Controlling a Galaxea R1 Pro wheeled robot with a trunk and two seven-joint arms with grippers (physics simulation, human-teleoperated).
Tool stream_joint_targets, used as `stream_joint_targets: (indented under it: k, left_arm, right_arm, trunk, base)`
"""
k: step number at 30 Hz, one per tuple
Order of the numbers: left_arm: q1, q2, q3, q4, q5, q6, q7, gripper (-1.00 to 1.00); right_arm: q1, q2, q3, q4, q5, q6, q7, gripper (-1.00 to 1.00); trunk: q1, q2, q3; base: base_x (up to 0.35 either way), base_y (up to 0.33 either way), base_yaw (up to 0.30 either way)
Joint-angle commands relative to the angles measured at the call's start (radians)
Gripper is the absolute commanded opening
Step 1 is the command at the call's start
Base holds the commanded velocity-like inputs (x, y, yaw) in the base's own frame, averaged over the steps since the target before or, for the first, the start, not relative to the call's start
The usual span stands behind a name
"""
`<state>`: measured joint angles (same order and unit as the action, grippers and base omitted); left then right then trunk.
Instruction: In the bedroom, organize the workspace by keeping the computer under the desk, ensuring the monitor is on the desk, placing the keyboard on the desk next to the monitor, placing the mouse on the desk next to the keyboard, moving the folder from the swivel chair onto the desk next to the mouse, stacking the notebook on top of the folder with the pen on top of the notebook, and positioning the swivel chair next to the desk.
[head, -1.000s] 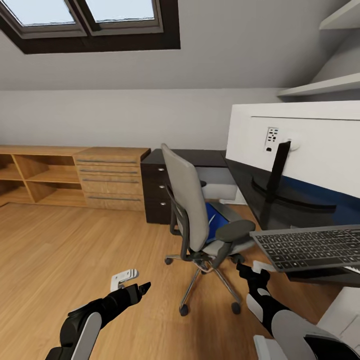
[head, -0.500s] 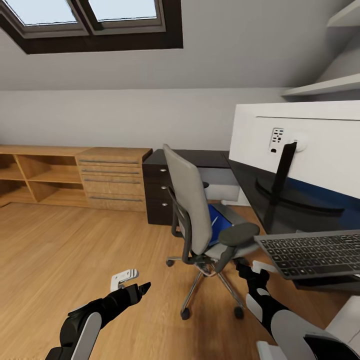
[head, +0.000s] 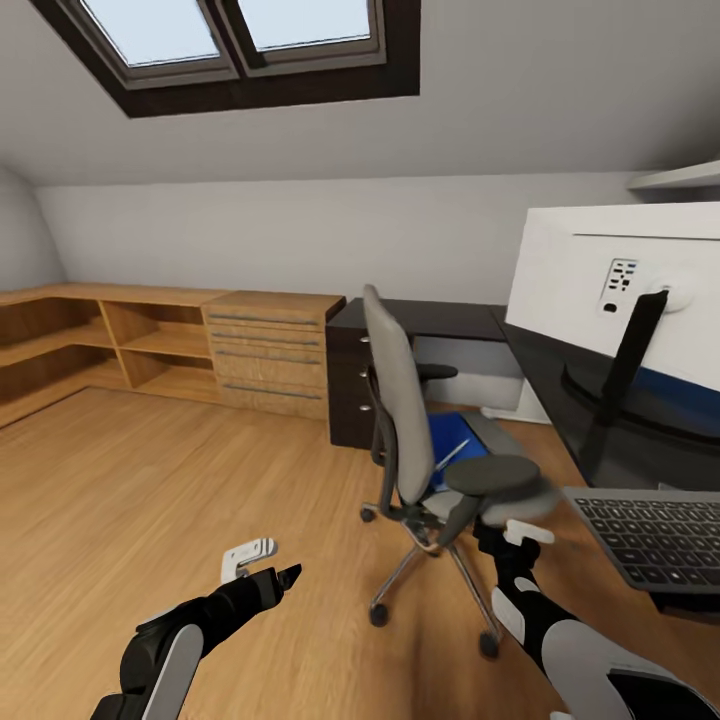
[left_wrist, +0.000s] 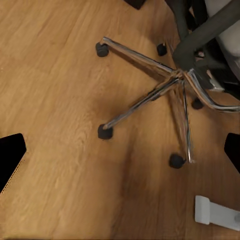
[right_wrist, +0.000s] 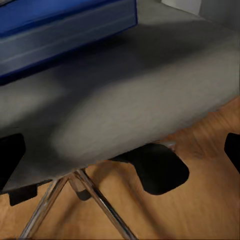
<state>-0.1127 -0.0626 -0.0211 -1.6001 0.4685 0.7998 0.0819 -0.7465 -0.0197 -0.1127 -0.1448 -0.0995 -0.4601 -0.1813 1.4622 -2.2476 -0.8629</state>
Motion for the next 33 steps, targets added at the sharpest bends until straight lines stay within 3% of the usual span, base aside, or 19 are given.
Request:
stream_joint_targets:
  k: [1, 33]
  left_arm:
    - [-0.001, 0.0, 0.0, 0.0, 0.01, 0.004, 0.009, 1.0]
    - [-0.001, -0.002, -0.005, 0.033, 0.01, -0.003, 0.01, 1.0]
  right_arm:
    - [-0.001, 0.0, 0.002, 0.001, -0.009, -0.005, 0.003, 1.0]
    - [-0.001, 0.001, 0.002, 0.001, -0.009, -0.006, 0.003, 1.0]
  trunk:
    - [0.0, 0.0, -0.001]
    - [0.0, 0.0, -0.001]
  base:
    - [0.0, 0.0, 0.271]
    - [0.0, 0.0, 0.272]
